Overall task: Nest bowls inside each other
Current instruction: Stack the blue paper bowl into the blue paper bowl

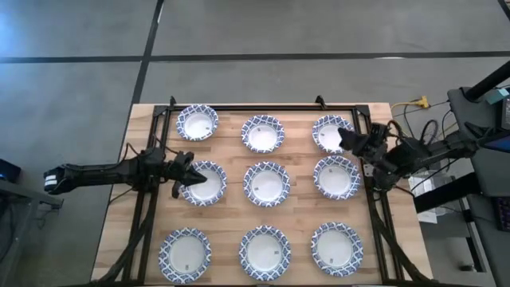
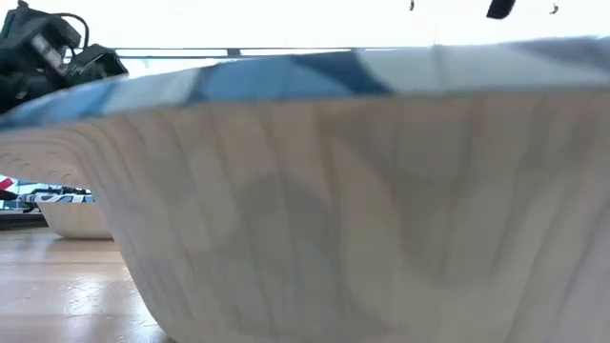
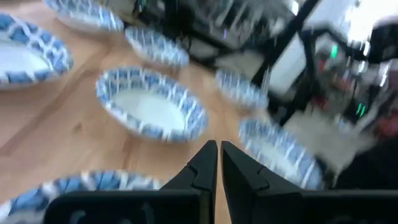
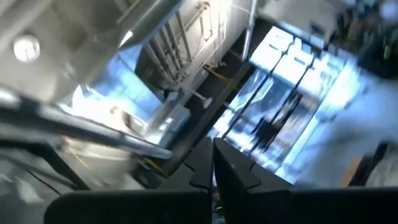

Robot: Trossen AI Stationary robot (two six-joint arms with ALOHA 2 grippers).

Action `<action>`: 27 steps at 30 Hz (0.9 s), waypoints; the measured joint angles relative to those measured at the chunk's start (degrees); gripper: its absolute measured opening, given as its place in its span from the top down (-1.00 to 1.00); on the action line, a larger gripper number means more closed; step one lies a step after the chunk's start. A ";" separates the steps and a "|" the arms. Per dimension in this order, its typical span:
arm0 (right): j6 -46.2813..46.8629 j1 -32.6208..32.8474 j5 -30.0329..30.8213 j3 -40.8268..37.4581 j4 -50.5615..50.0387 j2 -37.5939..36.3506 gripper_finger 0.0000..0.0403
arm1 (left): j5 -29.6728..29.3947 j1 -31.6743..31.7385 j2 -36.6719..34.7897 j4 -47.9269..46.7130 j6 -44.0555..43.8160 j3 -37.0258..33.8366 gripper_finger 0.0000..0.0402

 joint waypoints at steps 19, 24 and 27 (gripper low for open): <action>-15.12 -0.44 1.14 27.98 -27.59 24.43 0.96 | -39.24 0.01 -0.59 63.92 -17.02 1.05 0.97; -2.17 1.37 2.75 35.92 -51.81 29.06 0.96 | -39.00 0.01 0.61 62.12 -17.33 4.13 0.97; 8.38 1.36 3.86 40.57 -68.90 31.89 0.96 | -36.56 0.01 2.36 56.69 -20.35 6.87 0.97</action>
